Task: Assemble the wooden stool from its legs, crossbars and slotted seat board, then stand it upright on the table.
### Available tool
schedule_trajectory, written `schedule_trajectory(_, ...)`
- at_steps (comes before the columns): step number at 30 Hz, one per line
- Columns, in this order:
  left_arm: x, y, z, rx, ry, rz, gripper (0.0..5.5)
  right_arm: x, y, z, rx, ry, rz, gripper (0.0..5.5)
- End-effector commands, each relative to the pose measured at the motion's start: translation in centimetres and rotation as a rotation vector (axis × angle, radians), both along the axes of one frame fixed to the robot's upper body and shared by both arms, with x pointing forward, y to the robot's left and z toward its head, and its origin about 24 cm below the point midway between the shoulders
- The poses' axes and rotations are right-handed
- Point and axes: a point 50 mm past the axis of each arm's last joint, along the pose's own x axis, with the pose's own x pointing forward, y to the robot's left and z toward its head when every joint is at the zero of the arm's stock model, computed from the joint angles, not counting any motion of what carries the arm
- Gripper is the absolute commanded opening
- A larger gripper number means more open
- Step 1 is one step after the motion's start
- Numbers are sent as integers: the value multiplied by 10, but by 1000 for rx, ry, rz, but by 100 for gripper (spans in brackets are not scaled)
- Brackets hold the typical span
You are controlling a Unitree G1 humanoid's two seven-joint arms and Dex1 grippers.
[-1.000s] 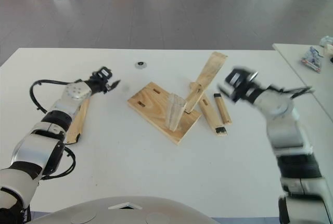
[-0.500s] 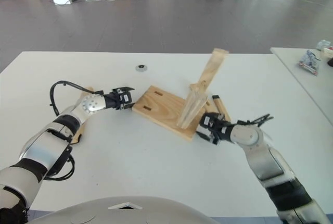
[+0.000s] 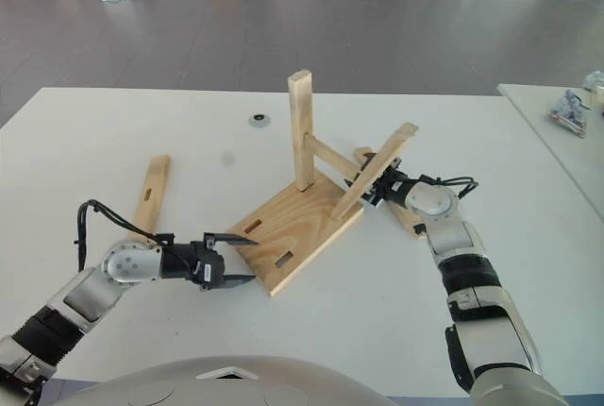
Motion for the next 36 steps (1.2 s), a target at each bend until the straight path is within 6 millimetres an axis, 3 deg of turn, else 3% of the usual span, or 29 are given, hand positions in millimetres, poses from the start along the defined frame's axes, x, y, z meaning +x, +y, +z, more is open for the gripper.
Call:
schedule_trajectory(1, 31, 17, 79, -97, -132, 48, 310, -27, -40, -1, -80, 16, -73, 381)
schedule_trajectory(3, 49, 32, 118, -136, -136, 131, 310, -46, -49, -4, -91, 54, -79, 381)
schedule_trajectory(4, 58, 44, 118, -94, -131, 194, 310, -58, -44, -4, -58, 90, -44, 381)
schedule_trajectory(5, 66, 53, 106, -19, -138, 236, 310, -71, -34, -2, -8, 105, 25, 381)
schedule_trajectory(6, 70, 56, 85, 47, -96, 235, 310, -86, -25, 2, 66, 118, 60, 381)
schedule_trajectory(8, 71, 54, 23, 211, -5, 199, 310, -107, -9, 4, 142, 147, 128, 381)
schedule_trajectory(11, 53, 41, -43, 336, 101, 74, 310, -116, 13, -6, 172, 194, 170, 381)
schedule_trajectory(13, 36, 21, -55, 246, 152, -9, 310, -104, 13, -6, 143, 127, 112, 381)
schedule_trajectory(17, 6, -3, -54, 166, 161, -133, 310, -80, 18, -16, 40, 76, 78, 381)
schedule_trajectory(21, 1, -3, -46, 152, 165, -122, 310, -56, 34, -22, 35, 53, 126, 381)
schedule_trajectory(26, 0, 9, -49, 169, 169, -51, 310, -50, 36, -26, 32, 44, 136, 381)
schedule_trajectory(29, 1, 18, -46, 182, 146, -21, 310, -42, 16, -19, 32, 30, 28, 381)
schedule_trajectory(34, 15, 34, -35, 124, 127, 126, 310, -3, -42, 31, 191, -165, -364, 381)
schedule_trajectory(36, 14, 30, -32, 97, 138, 138, 310, 0, -65, 29, 60, -163, -462, 381)
